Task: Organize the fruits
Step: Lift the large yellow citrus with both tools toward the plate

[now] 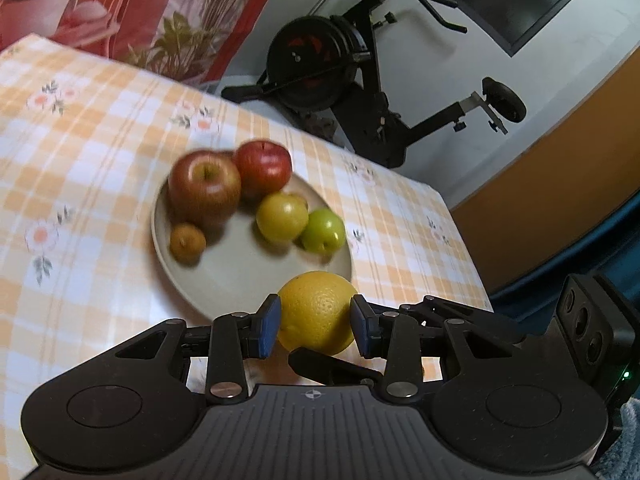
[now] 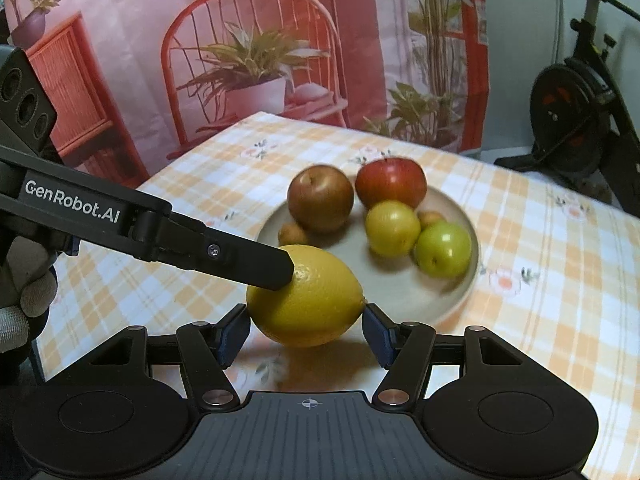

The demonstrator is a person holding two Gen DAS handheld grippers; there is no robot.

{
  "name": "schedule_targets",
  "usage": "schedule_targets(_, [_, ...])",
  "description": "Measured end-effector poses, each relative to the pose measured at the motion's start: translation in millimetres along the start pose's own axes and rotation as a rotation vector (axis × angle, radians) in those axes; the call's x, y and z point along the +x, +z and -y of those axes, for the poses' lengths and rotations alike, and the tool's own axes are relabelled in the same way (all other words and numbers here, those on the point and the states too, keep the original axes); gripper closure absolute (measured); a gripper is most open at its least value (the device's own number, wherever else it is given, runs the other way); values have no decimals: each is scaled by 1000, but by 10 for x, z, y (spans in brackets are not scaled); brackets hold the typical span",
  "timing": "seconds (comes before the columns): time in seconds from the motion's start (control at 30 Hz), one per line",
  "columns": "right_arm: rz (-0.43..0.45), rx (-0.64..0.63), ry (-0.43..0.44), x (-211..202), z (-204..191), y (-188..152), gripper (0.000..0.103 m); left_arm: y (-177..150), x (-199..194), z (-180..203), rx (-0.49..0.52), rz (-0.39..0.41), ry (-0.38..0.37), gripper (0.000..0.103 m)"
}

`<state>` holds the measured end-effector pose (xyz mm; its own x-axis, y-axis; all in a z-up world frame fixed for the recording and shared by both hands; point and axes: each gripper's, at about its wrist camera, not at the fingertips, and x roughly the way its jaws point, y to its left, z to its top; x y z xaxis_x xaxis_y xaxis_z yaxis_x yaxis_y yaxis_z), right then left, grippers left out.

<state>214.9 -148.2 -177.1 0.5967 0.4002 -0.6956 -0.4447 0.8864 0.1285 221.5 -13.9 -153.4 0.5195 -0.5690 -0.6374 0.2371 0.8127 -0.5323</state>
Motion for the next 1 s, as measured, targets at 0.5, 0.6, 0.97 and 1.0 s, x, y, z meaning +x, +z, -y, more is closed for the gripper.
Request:
schedule_targets(0.5, [-70, -26, -9, 612, 139, 349, 45, 335, 311, -293, -59, -27, 63, 63])
schedule_targets(0.6, [-70, -29, -15, 663, 145, 365, 45, 356, 341, -307, -53, -30, 77, 63])
schedule_targets(0.97, [-74, -53, -26, 743, 113, 400, 45, 388, 374, -332, -50, -13, 109, 65])
schedule_targets(1.0, [-76, -54, -27, 747, 113, 404, 45, 391, 376, -324, -47, -12, 112, 65])
